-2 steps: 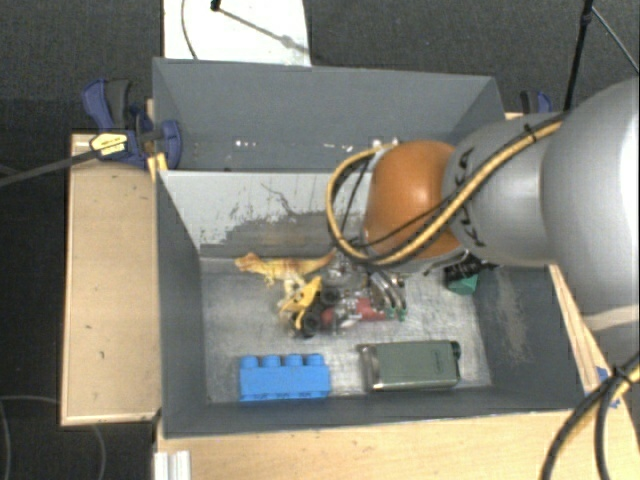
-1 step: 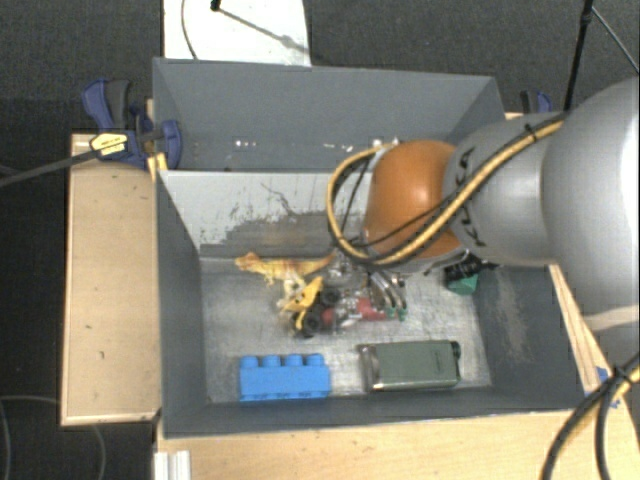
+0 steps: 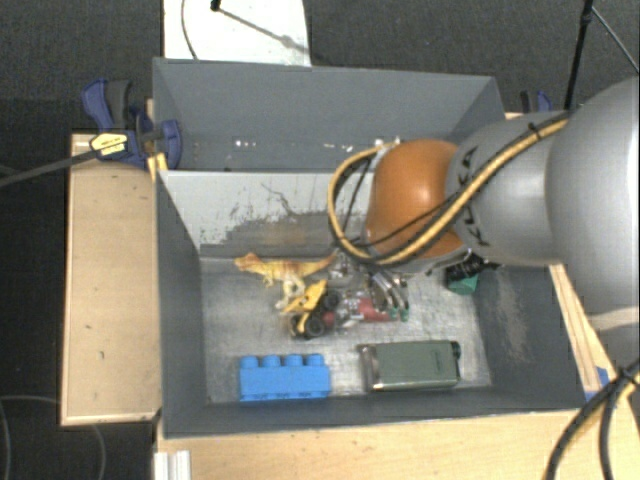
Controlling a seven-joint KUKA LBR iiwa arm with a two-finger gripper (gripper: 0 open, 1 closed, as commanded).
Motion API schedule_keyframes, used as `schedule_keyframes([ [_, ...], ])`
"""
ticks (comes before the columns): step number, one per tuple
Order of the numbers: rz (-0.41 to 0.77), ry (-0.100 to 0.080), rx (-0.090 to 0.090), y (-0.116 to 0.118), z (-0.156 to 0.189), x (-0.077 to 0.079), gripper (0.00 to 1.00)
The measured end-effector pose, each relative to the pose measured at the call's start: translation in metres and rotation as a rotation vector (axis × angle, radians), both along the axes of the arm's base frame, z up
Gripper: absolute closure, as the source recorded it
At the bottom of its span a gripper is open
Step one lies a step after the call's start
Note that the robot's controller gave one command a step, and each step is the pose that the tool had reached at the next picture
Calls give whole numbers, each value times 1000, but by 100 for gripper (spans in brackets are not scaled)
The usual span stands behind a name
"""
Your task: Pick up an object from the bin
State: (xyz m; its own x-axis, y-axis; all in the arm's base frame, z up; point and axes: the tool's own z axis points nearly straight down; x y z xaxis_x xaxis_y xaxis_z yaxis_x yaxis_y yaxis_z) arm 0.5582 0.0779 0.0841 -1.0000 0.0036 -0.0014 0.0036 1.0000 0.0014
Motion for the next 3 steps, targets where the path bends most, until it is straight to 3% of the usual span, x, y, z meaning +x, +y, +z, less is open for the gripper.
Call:
schedule_keyframes([
  [1,199,-1,-1,-61,54,12,100],
  [2,199,-1,-1,-61,54,12,100],
  [3,204,-1,-1,-76,123,-4,100],
])
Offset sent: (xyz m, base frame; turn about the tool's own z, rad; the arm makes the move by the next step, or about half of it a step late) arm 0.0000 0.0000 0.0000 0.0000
